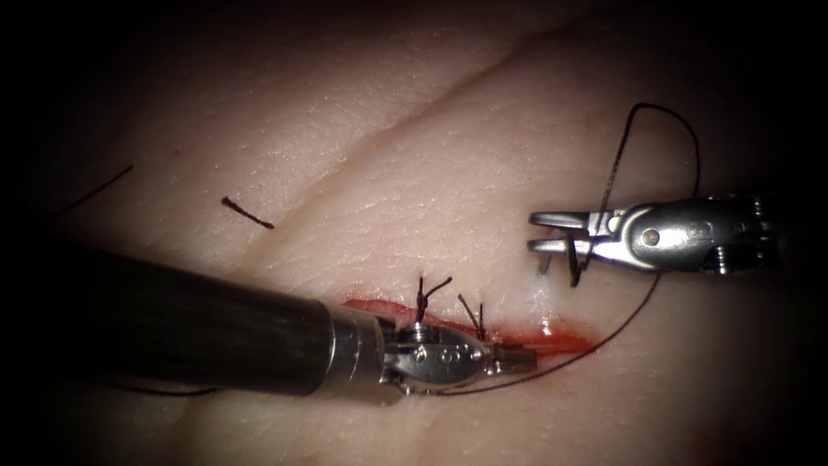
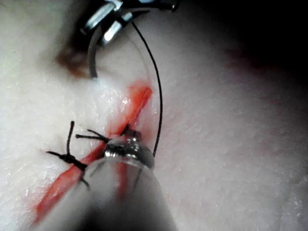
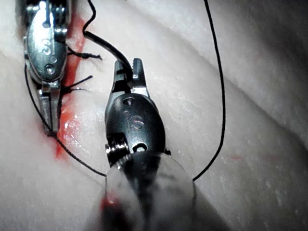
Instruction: Wound Closure
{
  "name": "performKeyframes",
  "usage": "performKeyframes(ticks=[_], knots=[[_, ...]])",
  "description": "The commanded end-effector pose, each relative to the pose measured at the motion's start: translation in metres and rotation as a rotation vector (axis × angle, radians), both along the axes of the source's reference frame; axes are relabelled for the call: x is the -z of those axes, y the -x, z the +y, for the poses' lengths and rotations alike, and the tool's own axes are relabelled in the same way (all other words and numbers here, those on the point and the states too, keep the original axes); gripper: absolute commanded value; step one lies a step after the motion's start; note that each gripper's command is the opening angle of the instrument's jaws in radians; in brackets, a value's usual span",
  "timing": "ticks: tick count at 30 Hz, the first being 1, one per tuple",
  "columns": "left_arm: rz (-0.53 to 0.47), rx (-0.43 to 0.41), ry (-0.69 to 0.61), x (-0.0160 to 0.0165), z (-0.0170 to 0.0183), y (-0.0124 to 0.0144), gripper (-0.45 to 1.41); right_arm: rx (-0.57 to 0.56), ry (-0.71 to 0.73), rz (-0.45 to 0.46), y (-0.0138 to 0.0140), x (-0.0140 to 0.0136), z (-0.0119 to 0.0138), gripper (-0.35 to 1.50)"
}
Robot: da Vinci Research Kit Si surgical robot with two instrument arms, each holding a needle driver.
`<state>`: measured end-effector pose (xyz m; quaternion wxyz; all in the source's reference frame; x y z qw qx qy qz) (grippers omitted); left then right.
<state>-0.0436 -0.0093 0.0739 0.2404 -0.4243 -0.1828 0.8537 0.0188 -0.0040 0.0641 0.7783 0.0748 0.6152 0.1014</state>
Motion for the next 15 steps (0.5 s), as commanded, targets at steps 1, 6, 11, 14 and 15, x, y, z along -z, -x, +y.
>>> performKeyframes(ticks=[1, 6, 11, 14, 15], knots=[[0.001, -0.001, -0.001, -0.0003, -0.0006, 0.0004, -0.16, -0.007, -0.037, -0.01, -0.0005, -0.0007, -0.0001, -0.35], [0.002, -0.002, -0.001, 0.0002, -0.0011, 0.0001, -0.16, -0.02, -0.177, -0.034, -0.0004, -0.0019, 0.0007, -0.35], [0.004, -0.004, 0.0, 0.0007, -0.0019, -0.0004, -0.16, -0.012, -0.303, -0.064, -0.0002, -0.0032, 0.001, -0.35], [0.005, -0.004, 0.001, 0.0007, -0.002, -0.0004, -0.16, -0.022, -0.35, -0.067, -0.0003, -0.0034, 0.0013, -0.35], [0.005, -0.003, 0.001, 0.0007, -0.002, -0.0003, -0.16, -0.025, -0.363, -0.068, -0.0003, -0.0035, 0.0015, -0.35]])
